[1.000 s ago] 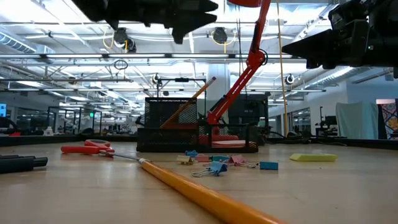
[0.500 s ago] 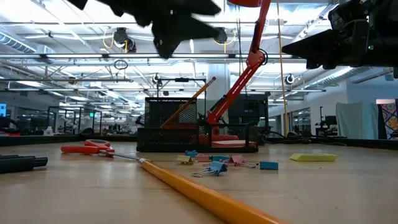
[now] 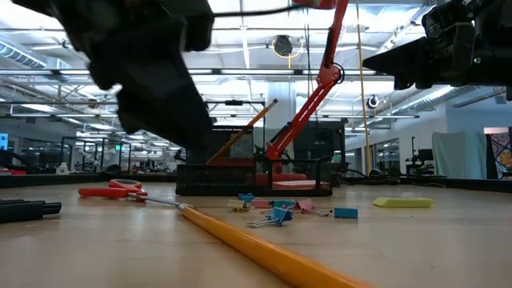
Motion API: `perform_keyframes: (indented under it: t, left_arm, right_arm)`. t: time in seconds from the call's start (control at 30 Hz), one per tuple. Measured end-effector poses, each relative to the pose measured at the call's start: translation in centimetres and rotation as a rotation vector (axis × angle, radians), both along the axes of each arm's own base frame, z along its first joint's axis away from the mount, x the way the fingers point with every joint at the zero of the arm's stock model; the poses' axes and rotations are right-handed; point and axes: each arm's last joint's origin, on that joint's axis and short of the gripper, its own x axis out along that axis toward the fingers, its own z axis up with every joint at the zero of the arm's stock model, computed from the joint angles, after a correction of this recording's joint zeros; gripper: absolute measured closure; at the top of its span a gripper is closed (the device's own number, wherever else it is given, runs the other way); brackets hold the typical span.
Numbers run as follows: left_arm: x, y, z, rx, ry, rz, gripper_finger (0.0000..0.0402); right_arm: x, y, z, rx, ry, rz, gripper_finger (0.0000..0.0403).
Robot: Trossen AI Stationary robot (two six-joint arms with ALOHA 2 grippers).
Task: Pick and place office supplies into organizer
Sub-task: Put the pencil into the mesh desk organizer
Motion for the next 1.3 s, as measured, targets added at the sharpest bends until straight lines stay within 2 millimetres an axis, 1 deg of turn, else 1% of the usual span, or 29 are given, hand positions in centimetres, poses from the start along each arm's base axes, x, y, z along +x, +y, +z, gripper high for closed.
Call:
perform_keyframes:
  t: [0.3,0.37,0.43,0.57,0.63,0.7,0.77,0.9,0.97,1.03,1.1,1.17,1.3]
  left_arm:
    - [0.2,-2.7,0.9,-0.029,-0.178,-0.123,0.0243]
    - [0.7,-3.4,0.5,-0.044,-0.215,-0.134,0.0243]
    - [0.6,-3.8,-0.3,-0.044,-0.189,-0.126,0.0243]
    - [2.0,-4.5,-1.6,-0.046,-0.183,-0.106,0.0243]
    - [3.0,-4.8,-2.7,-0.042,-0.163,-0.108,0.0243]
    - [3.6,-5.0,-3.6,-0.035,-0.133,-0.118,0.0243]
    - [4.7,-5.5,-3.7,-0.069,-0.142,-0.149,0.0243]
    - [5.8,-6.5,-3.8,-0.09,-0.128,-0.198,0.0243]
    - [5.6,-6.8,-4.0,-0.076,-0.09,-0.214,0.0243]
    - [5.7,-7.3,-3.6,-0.09,-0.112,-0.222,0.0243]
    - [5.4,-7.7,-3.7,-0.09,-0.099,-0.22,0.0243]
    - [4.9,-8.0,-4.2,-0.072,-0.059,-0.214,0.0243]
    - [3.9,-8.3,-4.9,-0.066,0.034,-0.144,0.0243]
  right_arm:
    - [0.0,0.0,0.0,0.0,0.0,-0.001,0.0394]
    - [0.0,0.0,0.0,0.0,0.0,-0.001,0.0394]
    - [0.0,0.0,0.0,0.009,-0.002,0.001,0.0394]
    - [0.0,0.0,0.0,0.026,-0.003,0.002,0.0394]
    - [0.0,0.0,0.0,0.025,-0.004,0.002,0.0394]
    - [0.0,0.0,0.1,0.026,-0.014,0.002,0.0394]
    - [0.0,0.0,0.1,0.026,-0.014,0.002,0.0394]
    - [0.0,0.0,0.1,0.027,-0.013,0.002,0.0394]
    - [0.0,0.0,0.2,0.03,-0.021,0.004,0.0394]
    - [-0.1,0.0,0.1,0.03,-0.014,0.004,0.0394]
    - [-0.1,0.0,0.2,0.031,-0.021,0.005,0.0394]
    - [-0.1,0.0,0.2,0.035,-0.018,0.006,0.0394]
    - [-0.1,0.0,0.2,0.043,-0.019,0.008,0.0394]
